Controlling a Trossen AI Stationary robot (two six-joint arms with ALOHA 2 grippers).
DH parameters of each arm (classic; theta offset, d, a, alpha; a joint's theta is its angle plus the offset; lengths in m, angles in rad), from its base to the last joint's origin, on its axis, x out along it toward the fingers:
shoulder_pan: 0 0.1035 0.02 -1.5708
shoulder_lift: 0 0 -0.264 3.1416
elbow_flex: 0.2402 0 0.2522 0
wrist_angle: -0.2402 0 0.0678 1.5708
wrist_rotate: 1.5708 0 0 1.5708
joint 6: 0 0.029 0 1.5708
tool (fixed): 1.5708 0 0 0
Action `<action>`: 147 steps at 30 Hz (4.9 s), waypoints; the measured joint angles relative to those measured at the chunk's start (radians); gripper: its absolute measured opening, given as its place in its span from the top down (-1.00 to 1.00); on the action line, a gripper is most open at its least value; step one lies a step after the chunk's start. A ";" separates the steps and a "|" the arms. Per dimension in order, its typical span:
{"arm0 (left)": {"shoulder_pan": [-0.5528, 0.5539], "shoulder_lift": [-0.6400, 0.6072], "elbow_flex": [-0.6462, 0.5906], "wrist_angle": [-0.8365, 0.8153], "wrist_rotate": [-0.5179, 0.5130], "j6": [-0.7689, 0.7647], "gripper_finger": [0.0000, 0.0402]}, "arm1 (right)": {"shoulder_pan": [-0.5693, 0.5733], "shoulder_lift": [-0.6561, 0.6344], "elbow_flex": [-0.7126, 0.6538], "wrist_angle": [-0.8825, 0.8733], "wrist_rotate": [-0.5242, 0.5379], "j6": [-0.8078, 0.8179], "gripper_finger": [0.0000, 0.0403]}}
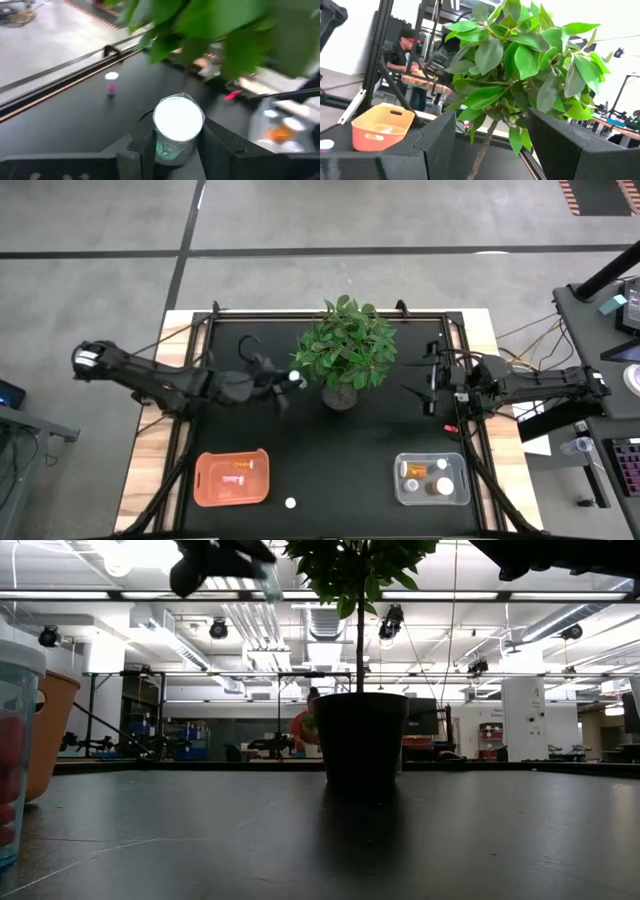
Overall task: Pick and place medicine bottles into bin by pill shape (circle, oval)
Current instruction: Put the green tablet bottle into the orange bin, then put the bottom blue capsule bottle into the transparent bin
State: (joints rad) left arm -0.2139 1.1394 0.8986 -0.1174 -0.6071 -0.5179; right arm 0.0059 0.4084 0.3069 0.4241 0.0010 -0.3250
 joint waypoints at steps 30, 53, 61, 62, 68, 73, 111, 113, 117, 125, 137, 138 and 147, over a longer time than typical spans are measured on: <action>-0.513 0.218 0.206 -0.962 0.693 -1.023 0.48 | 0.000 0.000 0.000 0.017 -0.001 -0.040 -0.15; -0.492 0.564 0.208 -1.004 0.933 -0.487 0.48 | 0.000 0.000 0.000 0.032 -0.001 -0.060 -0.15; -0.492 0.564 0.209 -1.001 0.912 -0.467 0.37 | 0.000 0.000 0.000 0.033 -0.001 -0.060 -0.15; -0.492 0.564 0.209 -1.002 0.911 -0.467 0.35 | 0.000 0.000 0.000 0.033 -0.001 -0.060 -0.15; -0.492 0.564 0.210 -1.002 0.905 -0.468 0.19 | 0.000 0.000 0.000 0.033 -0.001 -0.061 -0.15; -0.485 0.564 0.226 -1.003 0.914 -0.469 0.13 | 0.000 0.000 0.000 0.033 -0.001 -0.059 -0.15; -0.274 0.565 0.518 -0.647 0.829 -0.340 0.13 | 0.000 0.000 0.000 0.039 0.000 -0.061 -0.15; -0.282 0.566 0.517 -0.650 0.807 -0.340 0.13 | 0.000 0.000 0.000 0.045 0.000 -0.060 -0.15; -0.287 0.575 0.517 -0.649 0.799 -0.343 0.13 | 0.000 0.000 0.000 0.055 0.001 -0.056 -0.15; -0.325 0.576 0.583 -0.649 0.789 -0.481 0.13 | 0.002 -0.004 0.000 0.066 0.001 -0.034 -0.15; -0.382 0.665 0.706 -0.651 0.681 -0.448 0.13 | 0.094 0.003 0.024 0.021 -0.002 -0.001 -0.15; -0.381 0.665 0.714 -0.656 0.680 -0.439 0.13 | 0.109 0.012 0.036 0.006 -0.002 -0.005 -0.15; -0.384 0.581 0.738 -0.725 0.540 -0.257 0.13 | 0.297 0.069 0.209 -0.330 0.029 0.001 -0.14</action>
State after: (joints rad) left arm -0.5980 1.7206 1.6361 -0.8428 -0.0670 -0.7750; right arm 0.3025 0.4770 0.5163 0.0941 0.0304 -0.3235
